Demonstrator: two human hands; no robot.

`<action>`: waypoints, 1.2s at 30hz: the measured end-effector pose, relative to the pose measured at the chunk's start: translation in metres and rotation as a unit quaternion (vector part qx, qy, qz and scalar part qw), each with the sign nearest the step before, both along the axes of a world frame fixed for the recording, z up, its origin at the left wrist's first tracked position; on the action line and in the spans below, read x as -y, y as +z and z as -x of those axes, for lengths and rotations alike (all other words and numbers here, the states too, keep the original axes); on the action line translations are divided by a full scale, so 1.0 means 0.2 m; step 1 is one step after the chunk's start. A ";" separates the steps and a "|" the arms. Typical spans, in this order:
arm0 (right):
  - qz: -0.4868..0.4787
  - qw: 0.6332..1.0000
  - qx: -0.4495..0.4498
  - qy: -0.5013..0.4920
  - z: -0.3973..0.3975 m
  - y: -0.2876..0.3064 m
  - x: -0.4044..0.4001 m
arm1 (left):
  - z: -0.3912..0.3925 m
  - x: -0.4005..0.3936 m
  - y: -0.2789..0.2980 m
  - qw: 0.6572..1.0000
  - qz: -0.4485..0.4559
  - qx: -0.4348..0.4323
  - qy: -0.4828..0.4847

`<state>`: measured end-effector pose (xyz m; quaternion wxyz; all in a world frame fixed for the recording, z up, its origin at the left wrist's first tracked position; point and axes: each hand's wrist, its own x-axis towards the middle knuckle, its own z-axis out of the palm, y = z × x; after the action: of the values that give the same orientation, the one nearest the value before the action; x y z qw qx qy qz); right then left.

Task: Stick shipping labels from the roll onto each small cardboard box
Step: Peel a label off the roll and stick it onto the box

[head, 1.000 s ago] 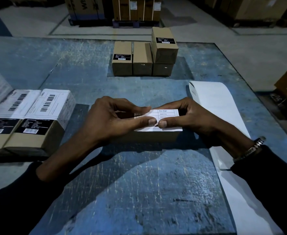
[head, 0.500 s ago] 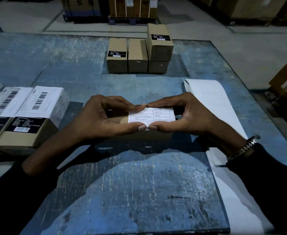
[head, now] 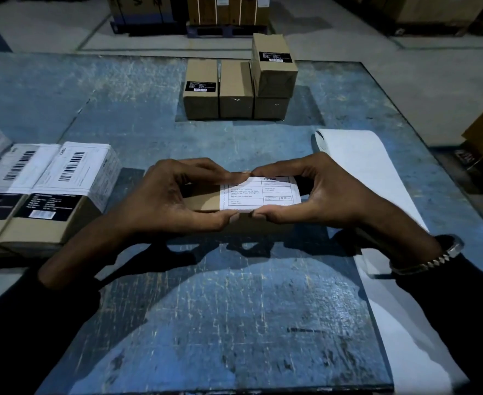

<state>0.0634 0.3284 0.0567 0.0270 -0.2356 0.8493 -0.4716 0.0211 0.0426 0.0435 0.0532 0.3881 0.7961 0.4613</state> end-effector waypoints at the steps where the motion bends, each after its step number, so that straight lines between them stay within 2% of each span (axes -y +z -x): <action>1: 0.000 1.000 0.021 0.010 0.00 0.01 -0.01 | 0.00 0.00 0.00 1.000 0.004 0.010 -0.005; 7: 0.038 0.979 0.177 0.095 0.03 0.02 -0.11 | 0.00 0.03 0.05 0.998 0.029 0.053 -0.031; 14: 0.052 0.960 0.222 0.161 0.07 0.01 -0.15 | 0.00 0.04 0.05 0.997 0.039 0.051 -0.032; 16: 0.026 0.968 0.209 0.137 0.06 0.00 -0.12 | 0.00 0.04 0.05 0.997 0.040 0.051 -0.031; 20: -0.061 0.994 0.087 0.019 0.00 0.02 0.00 | -0.01 0.02 0.03 0.999 0.030 0.023 -0.006; 23: -0.081 0.996 0.030 -0.001 -0.01 0.02 0.02 | -0.03 -0.01 0.01 1.000 0.006 0.007 0.015; 28: -0.033 0.982 0.169 0.081 0.03 0.10 -0.11 | -0.02 0.00 0.02 1.000 0.018 0.001 -0.004; 34: 0.023 0.975 0.205 0.085 0.03 0.13 -0.23 | -0.03 0.01 0.03 0.999 0.024 0.016 -0.014; 36: 0.015 0.978 0.197 0.072 0.03 0.12 -0.20 | -0.02 0.02 0.04 0.999 0.042 0.014 -0.018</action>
<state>0.0580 0.3694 0.0806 0.2246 -0.1990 0.8009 -0.5183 0.0244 0.0392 0.0508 0.0884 0.3931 0.8070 0.4316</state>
